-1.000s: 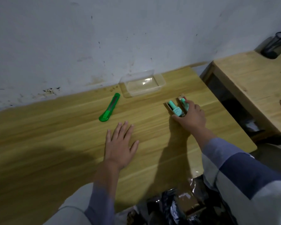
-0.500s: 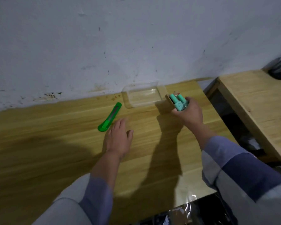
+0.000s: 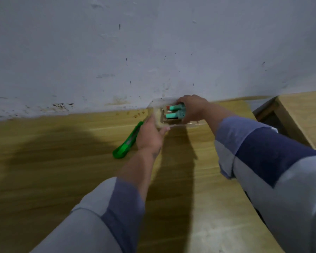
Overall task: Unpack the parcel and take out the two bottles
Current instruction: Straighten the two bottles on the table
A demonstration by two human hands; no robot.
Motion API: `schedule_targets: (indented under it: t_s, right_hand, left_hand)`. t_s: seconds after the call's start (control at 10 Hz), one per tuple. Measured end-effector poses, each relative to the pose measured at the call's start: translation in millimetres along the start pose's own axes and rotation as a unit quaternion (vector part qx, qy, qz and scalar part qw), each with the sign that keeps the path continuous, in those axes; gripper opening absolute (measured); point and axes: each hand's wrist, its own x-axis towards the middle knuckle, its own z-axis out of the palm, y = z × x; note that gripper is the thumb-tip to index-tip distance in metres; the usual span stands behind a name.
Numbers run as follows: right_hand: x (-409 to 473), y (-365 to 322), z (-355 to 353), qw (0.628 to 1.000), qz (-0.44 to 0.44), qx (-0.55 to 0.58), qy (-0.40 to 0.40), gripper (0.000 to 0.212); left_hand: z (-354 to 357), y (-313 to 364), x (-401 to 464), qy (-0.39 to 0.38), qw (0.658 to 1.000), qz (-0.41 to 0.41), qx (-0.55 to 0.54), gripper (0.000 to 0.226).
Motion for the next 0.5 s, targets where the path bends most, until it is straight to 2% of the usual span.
schedule_targets:
  t_s: [0.2, 0.3, 0.4, 0.5]
  right_hand:
    - [12.2, -15.4, 14.0, 0.995, -0.032, -0.072, 0.057, 0.06]
    - [7.2, -16.3, 16.4, 0.992, -0.027, -0.095, 0.075, 0.056]
    - [1.0, -19.8, 15.7, 0.994, -0.009, -0.077, 0.075, 0.057]
    - [-12.2, -18.6, 12.2, 0.996, 0.003, 0.029, 0.082, 0.067]
  left_hand:
    - [-0.1, 2.9, 0.4, 0.021, 1.0, -0.009, -0.01, 0.064]
    - [-5.6, 9.3, -3.4, 0.009, 1.0, -0.017, -0.012, 0.056]
    - [-11.6, 12.3, -2.2, -0.028, 0.999, -0.03, -0.035, 0.036]
    - [-26.3, 17.9, -6.9, -0.083, 0.992, -0.048, -0.08, 0.049]
